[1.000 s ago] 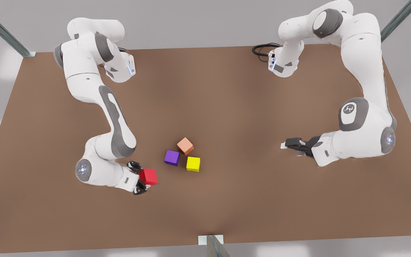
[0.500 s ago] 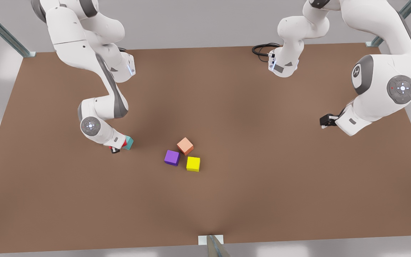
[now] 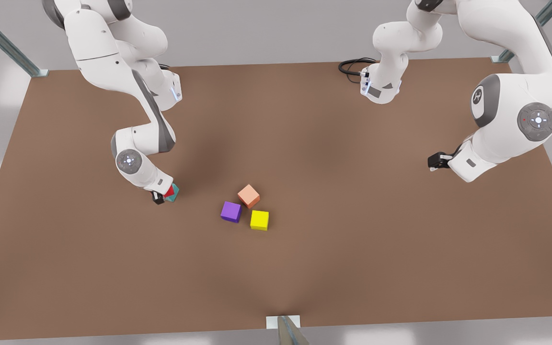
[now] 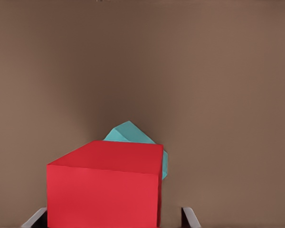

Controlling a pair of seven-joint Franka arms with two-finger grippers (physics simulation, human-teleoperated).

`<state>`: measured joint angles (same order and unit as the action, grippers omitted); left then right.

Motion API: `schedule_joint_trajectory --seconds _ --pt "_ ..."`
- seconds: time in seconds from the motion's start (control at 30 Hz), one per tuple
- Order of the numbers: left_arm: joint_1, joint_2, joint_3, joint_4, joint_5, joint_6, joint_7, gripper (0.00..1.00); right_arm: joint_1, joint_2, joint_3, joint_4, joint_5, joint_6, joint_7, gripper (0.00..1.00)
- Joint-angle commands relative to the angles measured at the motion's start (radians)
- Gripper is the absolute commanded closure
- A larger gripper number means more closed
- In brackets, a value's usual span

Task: Pick up red wooden cube and pass to hand red wooden cube and place in blue wooden cube

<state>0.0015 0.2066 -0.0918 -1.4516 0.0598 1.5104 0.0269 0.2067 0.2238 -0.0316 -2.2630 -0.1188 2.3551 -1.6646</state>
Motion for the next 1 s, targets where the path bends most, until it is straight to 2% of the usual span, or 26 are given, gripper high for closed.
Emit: schedule_joint_trajectory --seconds 0.0,0.3,0.43,0.47,0.5,0.57,0.6,0.67,0.73,0.8,0.9,0.97 --pt "0.0 -0.001 0.0 0.0 0.002 -0.006 0.001 0.0 -0.001 0.0 -0.001 0.0 0.002 0.013 0.032 0.0" --pt "0.0 -0.001 0.0 0.0 0.003 -0.006 0.001 0.0 -0.007 -0.069 0.002 0.02 0.014 -0.114 0.032 0.0" --pt "0.0 0.0 0.0 0.0 0.003 -0.006 0.001 0.0 -0.004 -0.169 0.002 0.045 0.062 -0.295 0.034 0.0" --pt "-0.002 0.0 0.0 0.0 0.003 -0.006 0.001 0.0 -0.003 -0.169 0.002 0.118 0.082 -0.364 0.095 0.0" --pt "0.0 0.0 0.0 0.0 0.003 -0.006 0.001 0.0 -0.007 -0.156 0.002 0.193 0.097 -0.44 0.24 0.0" --pt "0.002 0.0 0.0 -0.001 0.002 -0.007 -0.001 0.0 0.009 -0.052 0.004 0.406 0.104 -0.505 0.844 0.0" --pt "0.002 0.0 0.0 0.0 0.003 -0.006 -0.001 0.0 0.013 0.056 0.001 0.569 0.105 -0.556 1.117 0.0" --pt "0.002 -0.001 0.0 0.0 0.003 -0.007 -0.001 0.0 0.0 0.172 -0.001 0.786 0.134 -0.749 1.739 0.0" --pt "0.002 -0.001 0.0 0.0 0.003 -0.007 0.001 0.0 0.005 0.246 -0.025 0.985 0.104 -0.916 1.856 0.0" --pt "0.003 -0.001 0.0 0.0 0.003 -0.007 0.001 0.0 0.0 0.223 -0.045 1.073 0.084 -1.102 1.846 0.0" --pt "0.003 0.002 0.0 0.0 0.003 -0.004 0.001 0.0 0.002 0.112 -0.033 1.053 0.082 -1.2 1.878 0.0" --pt "0.003 0.002 0.0 0.0 0.005 -0.003 0.001 0.0 -0.046 -0.031 -0.011 0.847 0.119 -1.013 1.869 0.0"
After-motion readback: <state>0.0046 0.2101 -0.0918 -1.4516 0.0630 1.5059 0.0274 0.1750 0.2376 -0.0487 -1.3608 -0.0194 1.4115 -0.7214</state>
